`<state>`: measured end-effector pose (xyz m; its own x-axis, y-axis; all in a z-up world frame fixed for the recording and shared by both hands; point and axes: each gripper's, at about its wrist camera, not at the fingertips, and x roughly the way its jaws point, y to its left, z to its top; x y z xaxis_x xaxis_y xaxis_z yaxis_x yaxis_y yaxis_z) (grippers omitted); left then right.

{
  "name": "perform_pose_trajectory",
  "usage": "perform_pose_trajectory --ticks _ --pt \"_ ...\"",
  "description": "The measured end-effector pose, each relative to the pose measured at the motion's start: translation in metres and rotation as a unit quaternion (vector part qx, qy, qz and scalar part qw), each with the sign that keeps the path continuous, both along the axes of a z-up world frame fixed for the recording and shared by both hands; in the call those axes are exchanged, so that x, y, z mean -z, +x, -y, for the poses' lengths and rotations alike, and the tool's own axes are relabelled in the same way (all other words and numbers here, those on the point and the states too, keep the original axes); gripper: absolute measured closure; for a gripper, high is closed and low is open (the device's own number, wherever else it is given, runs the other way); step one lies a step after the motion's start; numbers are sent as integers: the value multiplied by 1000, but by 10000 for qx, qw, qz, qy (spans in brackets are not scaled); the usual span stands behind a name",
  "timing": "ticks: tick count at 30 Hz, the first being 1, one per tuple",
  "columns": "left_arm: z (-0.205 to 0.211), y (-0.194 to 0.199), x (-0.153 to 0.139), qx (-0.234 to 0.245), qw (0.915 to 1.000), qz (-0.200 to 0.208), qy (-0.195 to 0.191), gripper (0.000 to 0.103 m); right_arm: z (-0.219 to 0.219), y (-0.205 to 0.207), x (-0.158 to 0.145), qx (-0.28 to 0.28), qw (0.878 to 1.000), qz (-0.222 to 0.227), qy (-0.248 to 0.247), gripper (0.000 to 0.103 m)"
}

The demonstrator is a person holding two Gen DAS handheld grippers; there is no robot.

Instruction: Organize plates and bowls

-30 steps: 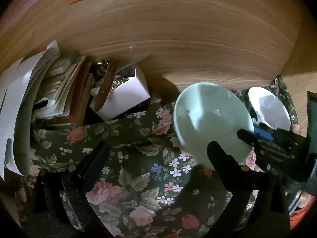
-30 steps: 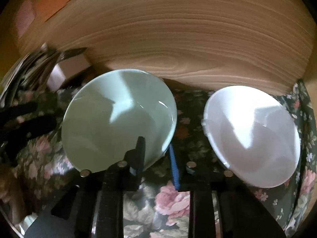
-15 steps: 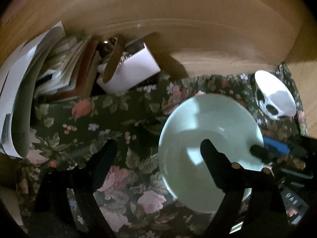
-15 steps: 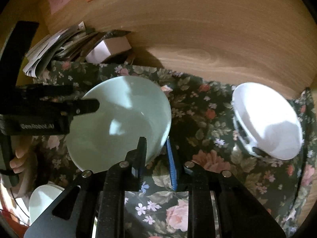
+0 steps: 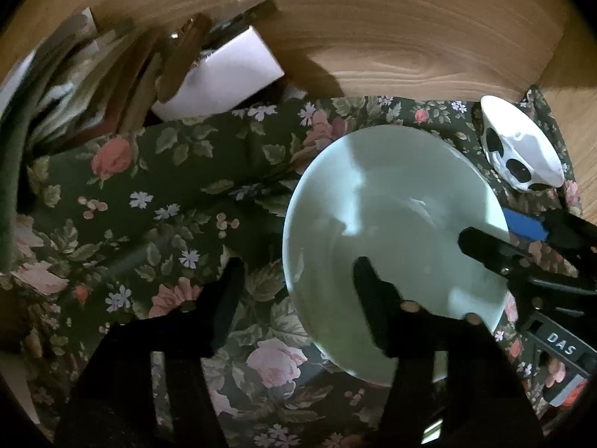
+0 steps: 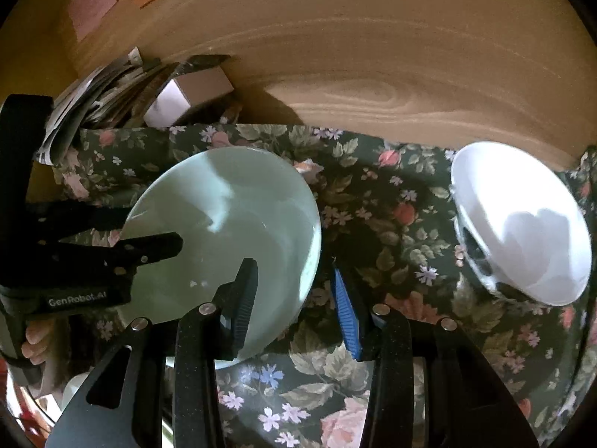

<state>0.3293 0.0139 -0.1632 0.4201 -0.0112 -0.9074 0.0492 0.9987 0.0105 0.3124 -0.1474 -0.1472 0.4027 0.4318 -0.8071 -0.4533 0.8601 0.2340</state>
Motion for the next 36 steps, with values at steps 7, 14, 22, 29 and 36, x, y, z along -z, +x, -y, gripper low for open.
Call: perform_pose_trajectory --ticks 7,14,22,29,36 --pt "1 2 7 81 9997 -169 -171 80 -3 7 11 -61 9993 -258 259 85" --pt "15 0 8 248 9997 -23 29 86 -8 1 7 -13 9995 -204 251 87" --pt "22 -21 -21 339 9979 522 189 86 0 -13 -18 81 9991 93 400 87" --pt "21 -45 -45 274 9964 800 50 86 7 -36 -46 105 9979 416 483 86" --pt "15 -74 -65 228 9946 1010 -64 86 8 -59 -62 80 9966 603 552 87"
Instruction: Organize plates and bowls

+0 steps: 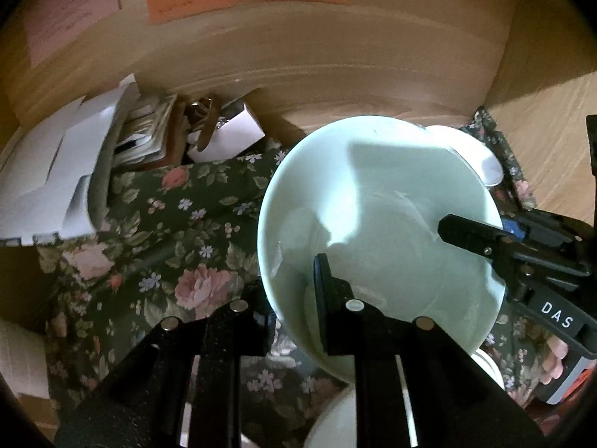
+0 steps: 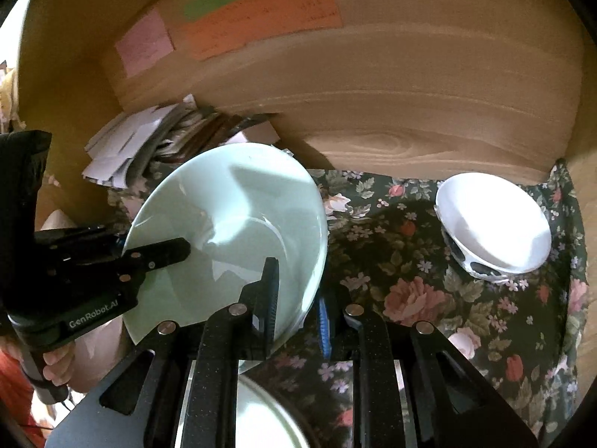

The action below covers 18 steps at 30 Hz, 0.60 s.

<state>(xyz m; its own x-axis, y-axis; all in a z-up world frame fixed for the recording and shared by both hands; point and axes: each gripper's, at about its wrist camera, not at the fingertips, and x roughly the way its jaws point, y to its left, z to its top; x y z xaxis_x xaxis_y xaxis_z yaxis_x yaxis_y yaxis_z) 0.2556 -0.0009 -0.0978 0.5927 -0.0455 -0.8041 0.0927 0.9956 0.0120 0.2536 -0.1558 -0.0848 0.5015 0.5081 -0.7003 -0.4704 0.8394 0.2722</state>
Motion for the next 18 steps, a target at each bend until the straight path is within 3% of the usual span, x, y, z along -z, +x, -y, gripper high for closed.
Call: perform_pose_trajectory --ticks 18 --pt "-9 -73 -20 -212 9992 330 -111 86 -13 -59 -20 -125 9992 365 39 86"
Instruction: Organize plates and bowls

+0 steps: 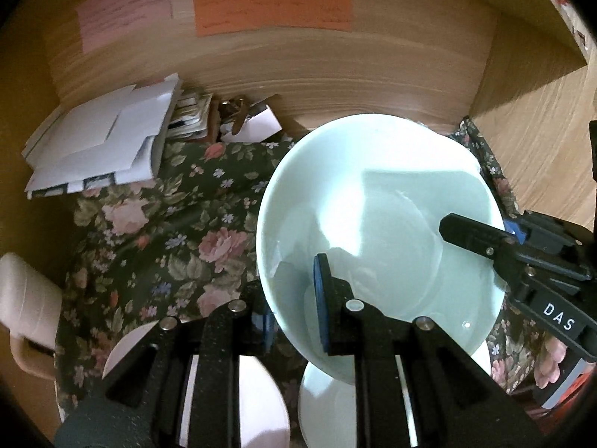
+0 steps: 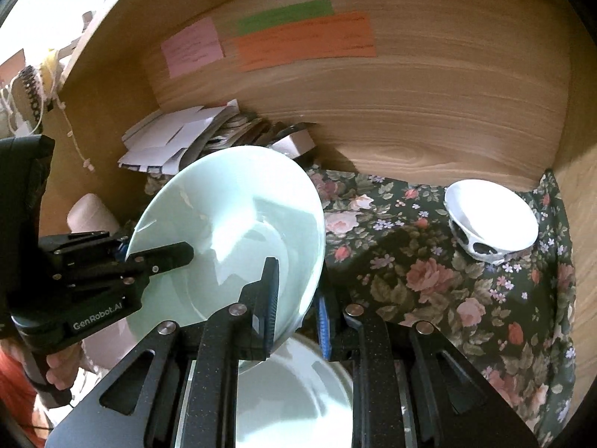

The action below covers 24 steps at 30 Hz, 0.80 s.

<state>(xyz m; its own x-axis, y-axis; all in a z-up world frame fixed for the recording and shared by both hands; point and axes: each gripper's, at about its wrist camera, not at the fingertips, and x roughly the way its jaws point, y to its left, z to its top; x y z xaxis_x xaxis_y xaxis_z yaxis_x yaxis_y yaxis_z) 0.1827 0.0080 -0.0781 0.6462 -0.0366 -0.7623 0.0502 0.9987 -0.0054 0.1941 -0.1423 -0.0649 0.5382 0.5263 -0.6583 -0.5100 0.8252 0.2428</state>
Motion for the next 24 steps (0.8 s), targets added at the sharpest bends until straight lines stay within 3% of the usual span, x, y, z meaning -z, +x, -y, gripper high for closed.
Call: perform_pose_trajectory --ticks 24 --pt "-48 -66 2 -483 9986 131 -162 86 -44 -49 2 -396 9992 42 94 86"
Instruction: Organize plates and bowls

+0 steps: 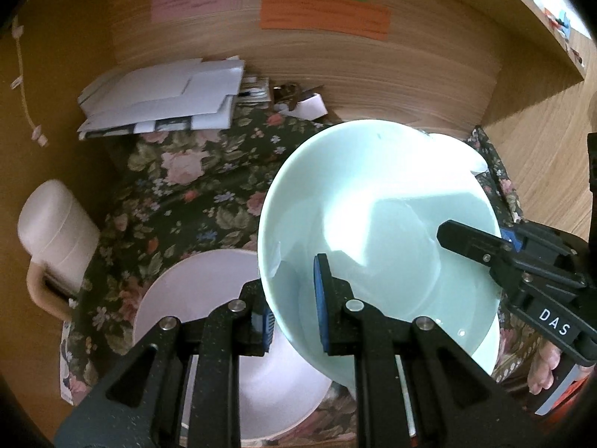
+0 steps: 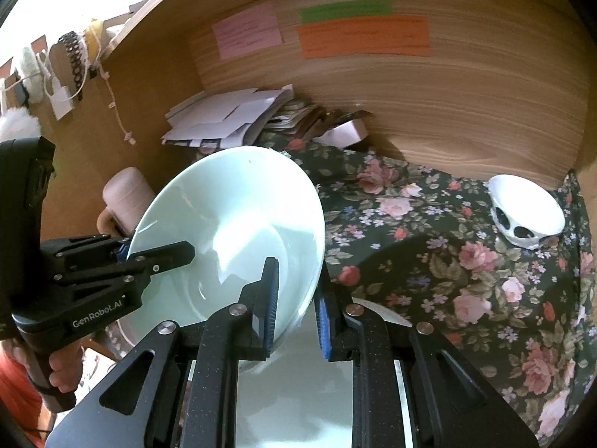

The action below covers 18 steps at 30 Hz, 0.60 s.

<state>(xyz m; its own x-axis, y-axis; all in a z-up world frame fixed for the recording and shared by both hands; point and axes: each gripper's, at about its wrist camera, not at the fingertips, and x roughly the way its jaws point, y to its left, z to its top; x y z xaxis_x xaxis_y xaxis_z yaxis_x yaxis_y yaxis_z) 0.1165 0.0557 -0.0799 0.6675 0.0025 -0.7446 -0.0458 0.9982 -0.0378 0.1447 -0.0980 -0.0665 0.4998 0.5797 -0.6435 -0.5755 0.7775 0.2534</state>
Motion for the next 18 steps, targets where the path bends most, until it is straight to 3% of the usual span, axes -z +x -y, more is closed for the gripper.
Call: perform_pose_trajectory --ticks 18 --pt "-44 -37 7 -510 9986 -7 -111 86 -47 -19 10 -463 9989 -90 -17 86"
